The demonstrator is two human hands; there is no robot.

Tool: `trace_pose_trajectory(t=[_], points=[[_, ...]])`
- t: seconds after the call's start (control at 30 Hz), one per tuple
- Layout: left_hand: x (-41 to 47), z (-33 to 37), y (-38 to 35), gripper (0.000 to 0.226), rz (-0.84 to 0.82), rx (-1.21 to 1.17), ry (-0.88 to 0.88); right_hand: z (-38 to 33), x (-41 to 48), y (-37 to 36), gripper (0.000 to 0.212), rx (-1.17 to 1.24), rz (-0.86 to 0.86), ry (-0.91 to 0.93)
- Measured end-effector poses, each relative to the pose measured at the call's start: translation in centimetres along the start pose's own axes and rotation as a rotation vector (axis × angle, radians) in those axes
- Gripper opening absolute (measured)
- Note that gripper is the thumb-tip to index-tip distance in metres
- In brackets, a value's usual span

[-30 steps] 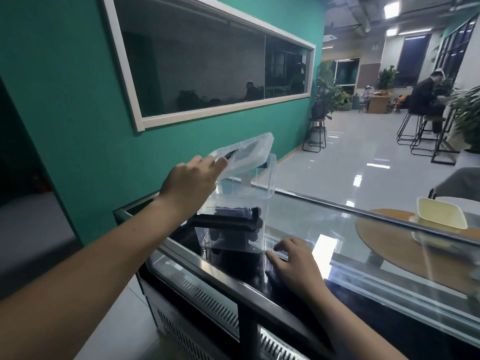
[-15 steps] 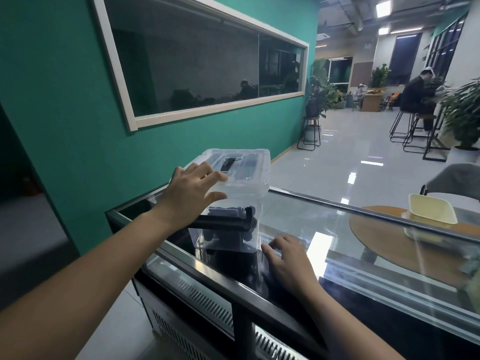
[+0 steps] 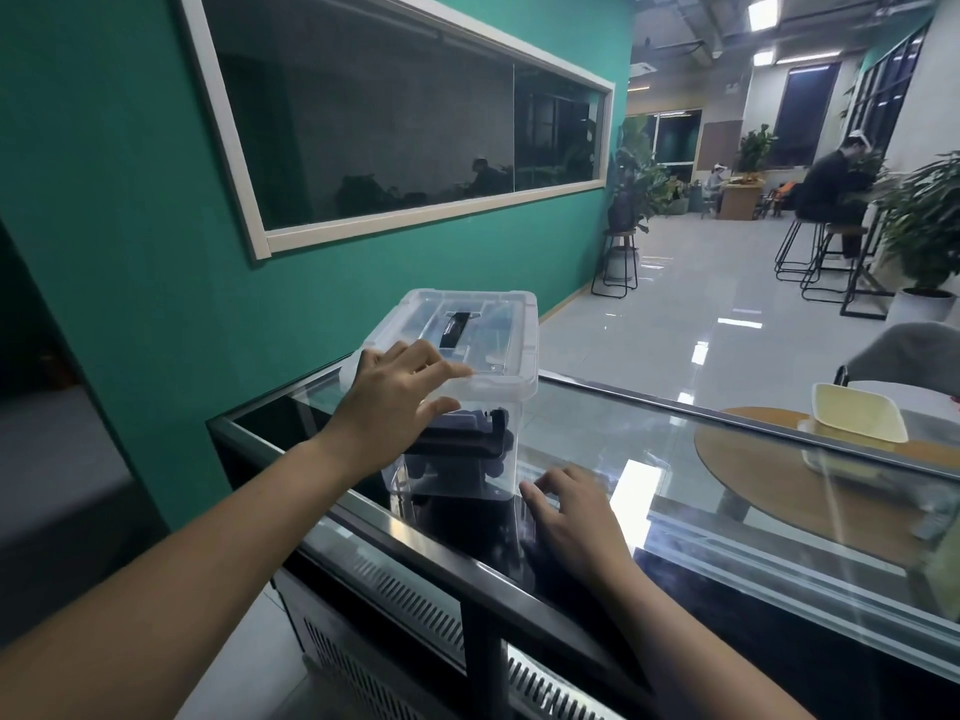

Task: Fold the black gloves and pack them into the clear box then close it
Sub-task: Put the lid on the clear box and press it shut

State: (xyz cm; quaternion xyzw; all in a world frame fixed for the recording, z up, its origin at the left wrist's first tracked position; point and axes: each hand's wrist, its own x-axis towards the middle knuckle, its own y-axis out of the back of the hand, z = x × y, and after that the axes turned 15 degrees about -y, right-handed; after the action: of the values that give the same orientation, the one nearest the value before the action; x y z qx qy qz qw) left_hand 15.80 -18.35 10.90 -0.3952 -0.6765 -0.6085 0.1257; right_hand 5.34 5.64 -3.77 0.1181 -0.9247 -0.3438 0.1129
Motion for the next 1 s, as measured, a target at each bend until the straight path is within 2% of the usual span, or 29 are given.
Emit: trace_pose_trajectory(t=[0.2,0.5,0.57,0.67,0.8,1.0], points=[[0.2,-0.7,0.9,0.040,-0.079,-0.027,-0.089,-0.1,0.0,0.1,0.032,0.014,0.004,0.001],[-3.6,-4.3,4.4,0.035,-0.161,0.000,0.009,-0.1,-0.1,0.3,0.029,0.060,0.007,0.004],[-4.9,-5.5,5.1,0.037,-0.175,-0.018,0.080,-0.1,-0.1,0.4,0.028,0.068,0.006,0.003],[-6.1,-6.4,6.4,0.049,-0.188,-0.149,0.288,0.0,-0.1,0.3,0.028,0.068,0.005,0.001],[-4.7,-4.5,7.3,0.036,-0.082,-0.272,0.513,-0.2,-0.2,0.5,0.026,0.064,0.011,0.000],[0.4,-0.1,5.8,0.038,-0.132,-0.267,0.514,-0.3,-0.3,0.6,0.025,0.054,0.015,0.007]])
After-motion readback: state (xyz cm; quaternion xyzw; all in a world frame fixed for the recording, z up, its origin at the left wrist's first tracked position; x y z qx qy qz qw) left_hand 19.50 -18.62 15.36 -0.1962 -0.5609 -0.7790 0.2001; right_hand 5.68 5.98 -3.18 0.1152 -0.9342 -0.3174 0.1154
